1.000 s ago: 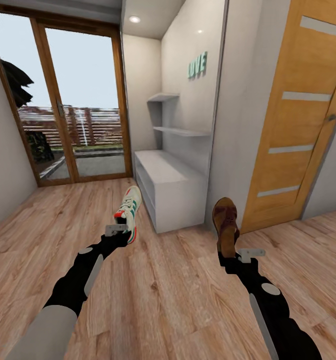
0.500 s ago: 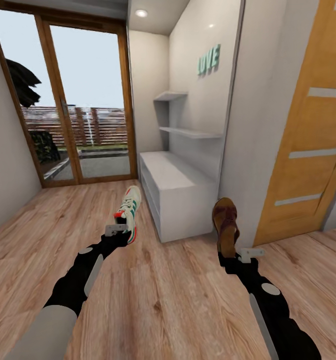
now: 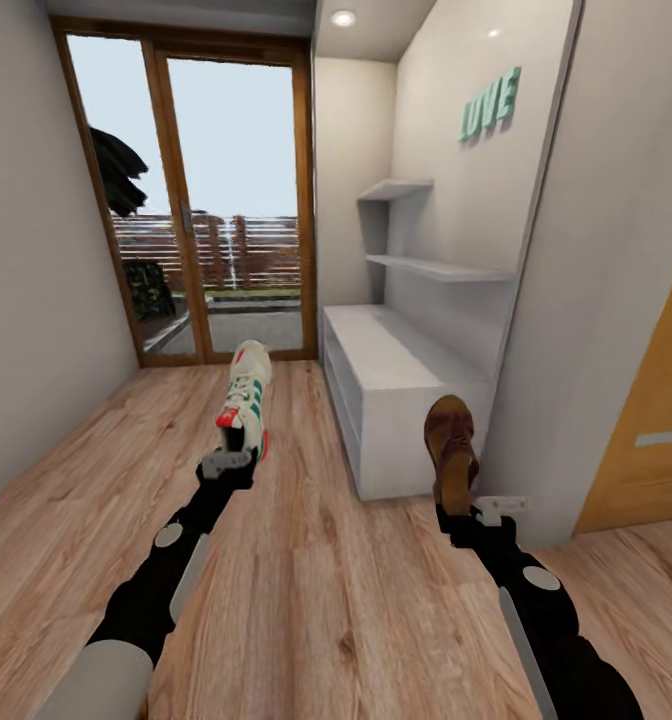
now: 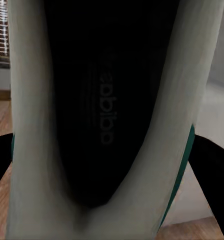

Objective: Pick up the two gym shoes and the two sandals from the corridor floor and place them onto the hallstand (shoe rack) in the corridor, making sure they are on the rack and not on the floor. Arrange them so the two gym shoes are next to each other and the two sandals are next to each other.

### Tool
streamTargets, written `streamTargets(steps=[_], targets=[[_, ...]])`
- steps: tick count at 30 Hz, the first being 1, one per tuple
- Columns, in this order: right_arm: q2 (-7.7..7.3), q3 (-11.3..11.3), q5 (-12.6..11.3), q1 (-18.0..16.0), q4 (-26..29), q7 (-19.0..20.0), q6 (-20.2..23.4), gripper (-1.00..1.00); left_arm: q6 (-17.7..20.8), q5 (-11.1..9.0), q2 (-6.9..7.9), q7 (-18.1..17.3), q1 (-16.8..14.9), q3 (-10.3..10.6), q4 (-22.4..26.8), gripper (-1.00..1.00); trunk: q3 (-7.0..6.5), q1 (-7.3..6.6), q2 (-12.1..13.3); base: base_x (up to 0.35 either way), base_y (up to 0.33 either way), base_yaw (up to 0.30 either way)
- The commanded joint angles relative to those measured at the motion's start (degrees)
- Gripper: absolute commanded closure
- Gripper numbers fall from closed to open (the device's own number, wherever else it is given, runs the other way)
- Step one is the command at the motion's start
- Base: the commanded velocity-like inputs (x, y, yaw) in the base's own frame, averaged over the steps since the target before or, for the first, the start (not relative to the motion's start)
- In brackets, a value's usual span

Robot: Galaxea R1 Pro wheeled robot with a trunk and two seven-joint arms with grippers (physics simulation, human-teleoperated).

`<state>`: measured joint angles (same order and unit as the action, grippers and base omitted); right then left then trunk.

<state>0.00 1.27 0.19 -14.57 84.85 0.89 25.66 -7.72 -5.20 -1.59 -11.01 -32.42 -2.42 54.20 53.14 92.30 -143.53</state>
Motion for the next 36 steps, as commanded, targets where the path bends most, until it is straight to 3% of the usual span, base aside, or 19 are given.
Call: streamTargets(steps=[1,4,14,36], targets=[[0.0,0.05,-0.19,-0.02,0.12,-0.01,0.36,1.0,-1.56,-0.52,-0.08,-0.5,0.35,-0.2,-0.06,1.0,0.06,-0.01,-0.03,0.034,0.0,0.279],[0.0,0.05,-0.19,-0.02,0.14,-0.01,0.36,1.0,-4.07,-0.51,-0.08,-0.5,1.21,-0.21,-0.09,1.0,0.06,-0.01,-0.03,0.009,0.0,0.107],[0.0,0.05,-0.19,-0.02,0.14,-0.01,0.36,1.0,-4.58,-0.51,-0.08,-0.42,1.4,-0.18,-0.06,1.0,0.06,-0.01,-0.03,0.123,-0.038,0.057],[0.0,0.05,-0.19,-0.02,0.11,-0.01,0.36,1.0,-4.58,-0.51,-0.08,-0.42,1.41,-0.14,-0.06,1.0,0.06,-0.01,-0.03,0.291,-0.202,0.283]])
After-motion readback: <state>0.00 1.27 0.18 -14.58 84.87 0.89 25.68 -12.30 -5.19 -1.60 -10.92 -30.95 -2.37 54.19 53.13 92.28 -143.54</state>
